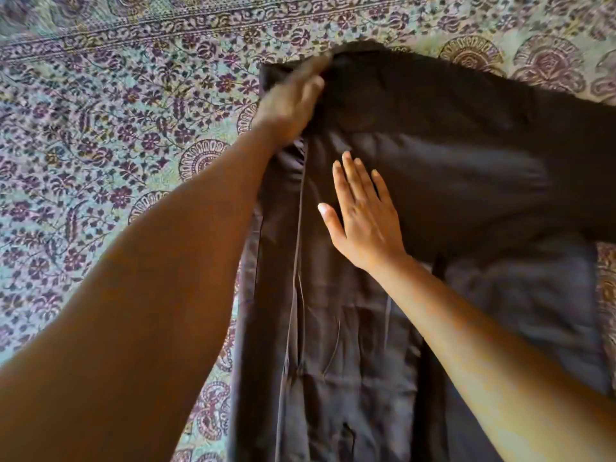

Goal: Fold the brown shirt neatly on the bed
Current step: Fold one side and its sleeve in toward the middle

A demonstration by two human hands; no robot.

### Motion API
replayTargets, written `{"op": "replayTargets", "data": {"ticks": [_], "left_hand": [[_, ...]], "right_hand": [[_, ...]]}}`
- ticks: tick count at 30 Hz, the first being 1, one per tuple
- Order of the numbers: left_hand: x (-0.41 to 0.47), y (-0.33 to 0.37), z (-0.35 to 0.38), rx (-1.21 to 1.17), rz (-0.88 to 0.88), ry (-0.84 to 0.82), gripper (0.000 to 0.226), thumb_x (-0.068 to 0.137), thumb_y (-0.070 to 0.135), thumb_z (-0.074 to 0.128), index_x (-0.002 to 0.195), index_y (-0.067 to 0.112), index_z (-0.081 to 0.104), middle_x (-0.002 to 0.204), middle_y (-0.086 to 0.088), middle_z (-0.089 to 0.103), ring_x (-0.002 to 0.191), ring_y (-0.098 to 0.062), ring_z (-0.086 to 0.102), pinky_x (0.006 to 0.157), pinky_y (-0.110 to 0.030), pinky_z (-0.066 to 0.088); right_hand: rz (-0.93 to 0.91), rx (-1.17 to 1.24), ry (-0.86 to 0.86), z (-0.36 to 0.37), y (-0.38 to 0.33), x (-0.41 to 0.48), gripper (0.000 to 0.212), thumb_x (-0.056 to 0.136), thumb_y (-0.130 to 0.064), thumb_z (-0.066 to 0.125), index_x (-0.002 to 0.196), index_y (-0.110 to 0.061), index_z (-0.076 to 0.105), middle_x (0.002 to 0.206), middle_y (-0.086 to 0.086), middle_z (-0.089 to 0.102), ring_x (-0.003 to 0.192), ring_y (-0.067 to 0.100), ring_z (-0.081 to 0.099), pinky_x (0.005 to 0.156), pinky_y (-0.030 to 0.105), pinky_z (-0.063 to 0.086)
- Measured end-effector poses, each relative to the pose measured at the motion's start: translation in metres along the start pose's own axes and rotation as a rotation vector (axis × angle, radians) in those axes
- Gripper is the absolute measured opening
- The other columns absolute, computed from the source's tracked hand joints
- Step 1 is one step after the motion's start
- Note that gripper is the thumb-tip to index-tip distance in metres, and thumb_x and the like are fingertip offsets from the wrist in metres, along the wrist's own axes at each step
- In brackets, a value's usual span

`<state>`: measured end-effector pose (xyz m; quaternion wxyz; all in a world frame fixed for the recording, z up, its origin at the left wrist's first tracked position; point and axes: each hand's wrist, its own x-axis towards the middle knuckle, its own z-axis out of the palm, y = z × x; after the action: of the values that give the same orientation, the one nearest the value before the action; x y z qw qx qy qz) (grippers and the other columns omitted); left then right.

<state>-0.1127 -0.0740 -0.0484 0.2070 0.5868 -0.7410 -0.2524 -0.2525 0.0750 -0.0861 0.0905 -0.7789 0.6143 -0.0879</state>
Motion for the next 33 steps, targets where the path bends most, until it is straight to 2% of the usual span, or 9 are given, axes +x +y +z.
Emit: {"op": "replayTargets", "data": {"ticks": [3, 5, 7, 10, 18, 23, 26, 30, 33], "left_hand": [[0.009, -0.006, -0.016, -0.06, -0.216, 0.388, 0.03, 0.089, 0.021, 0.043, 0.108, 0.019, 0.067, 0.109, -0.005, 0.069, 0.099, -0.016, 0.063, 0.08, -0.023, 0.046], [0.016, -0.007, -0.018, -0.148, -0.326, 0.322, 0.02, 0.084, 0.031, 0.053, 0.077, 0.02, 0.069, 0.076, -0.002, 0.071, 0.067, -0.017, 0.065, 0.064, -0.029, 0.052], [0.021, 0.0, -0.014, -0.27, -0.411, 0.173, 0.034, 0.078, 0.043, 0.064, 0.057, 0.017, 0.058, 0.046, 0.005, 0.062, 0.043, -0.011, 0.057, 0.046, -0.023, 0.047], [0.03, 0.013, -0.011, -0.22, -0.486, -0.005, 0.036, 0.079, 0.033, 0.069, 0.053, 0.014, 0.053, 0.031, 0.008, 0.051, 0.036, -0.011, 0.051, 0.039, -0.017, 0.038], [0.032, 0.032, -0.006, -0.517, -0.688, -0.132, 0.025, 0.098, 0.013, 0.044, 0.073, 0.017, 0.043, 0.06, 0.005, 0.055, 0.038, -0.001, 0.049, 0.041, -0.012, 0.035], [0.033, 0.035, -0.009, -0.465, -0.631, -0.131, 0.018, 0.09, 0.026, 0.059, 0.078, 0.019, 0.048, 0.07, 0.004, 0.057, 0.053, -0.007, 0.05, 0.049, -0.016, 0.033], [0.036, 0.026, -0.01, -0.323, -0.57, -0.036, 0.035, 0.079, 0.011, 0.07, 0.067, 0.022, 0.039, 0.055, 0.004, 0.054, 0.047, -0.008, 0.05, 0.041, -0.018, 0.036], [0.028, 0.012, -0.004, -0.223, -0.566, 0.195, 0.038, 0.069, 0.019, 0.077, 0.073, 0.022, 0.04, 0.083, -0.003, 0.059, 0.072, -0.022, 0.061, 0.059, -0.031, 0.05], [0.001, 0.019, 0.0, 0.003, -0.373, 0.415, 0.024, 0.078, 0.03, 0.066, 0.086, 0.023, 0.044, 0.083, 0.005, 0.058, 0.075, -0.014, 0.052, 0.062, -0.023, 0.037]], "right_hand": [[0.016, -0.002, 0.042, 0.003, -0.001, -0.002, 0.065, 0.091, -0.044, 0.023, 0.144, -0.007, 0.028, 0.153, 0.012, 0.022, 0.141, 0.024, 0.023, 0.115, 0.037, 0.011], [0.025, -0.003, 0.055, 0.003, -0.003, -0.003, 0.063, 0.091, -0.042, 0.026, 0.144, -0.007, 0.03, 0.153, 0.012, 0.024, 0.141, 0.024, 0.025, 0.115, 0.037, 0.013], [0.028, -0.006, 0.06, 0.003, -0.004, -0.003, 0.063, 0.091, -0.041, 0.027, 0.143, -0.006, 0.031, 0.152, 0.013, 0.025, 0.14, 0.024, 0.027, 0.115, 0.038, 0.015], [0.032, -0.009, 0.059, 0.002, -0.004, -0.003, 0.063, 0.09, -0.04, 0.029, 0.142, -0.006, 0.033, 0.152, 0.013, 0.027, 0.139, 0.024, 0.028, 0.115, 0.038, 0.015], [0.034, -0.003, 0.064, 0.001, -0.003, -0.003, 0.062, 0.09, -0.039, 0.029, 0.142, -0.006, 0.034, 0.151, 0.013, 0.029, 0.14, 0.024, 0.028, 0.115, 0.037, 0.014], [0.03, 0.008, 0.067, 0.003, -0.003, -0.003, 0.061, 0.089, -0.038, 0.03, 0.141, -0.006, 0.036, 0.15, 0.014, 0.03, 0.139, 0.025, 0.03, 0.114, 0.038, 0.015], [0.018, 0.014, 0.083, 0.003, -0.003, -0.004, 0.06, 0.089, -0.036, 0.031, 0.141, -0.005, 0.036, 0.151, 0.014, 0.03, 0.139, 0.025, 0.03, 0.114, 0.038, 0.014], [-0.057, 0.034, 0.12, 0.001, -0.004, -0.005, 0.057, 0.091, -0.033, 0.032, 0.142, -0.008, 0.034, 0.151, 0.011, 0.03, 0.139, 0.023, 0.028, 0.115, 0.037, 0.015], [-0.063, 0.047, 0.12, 0.002, -0.002, -0.005, 0.056, 0.092, -0.034, 0.032, 0.141, -0.008, 0.037, 0.149, 0.011, 0.033, 0.138, 0.024, 0.031, 0.114, 0.038, 0.017]]}}
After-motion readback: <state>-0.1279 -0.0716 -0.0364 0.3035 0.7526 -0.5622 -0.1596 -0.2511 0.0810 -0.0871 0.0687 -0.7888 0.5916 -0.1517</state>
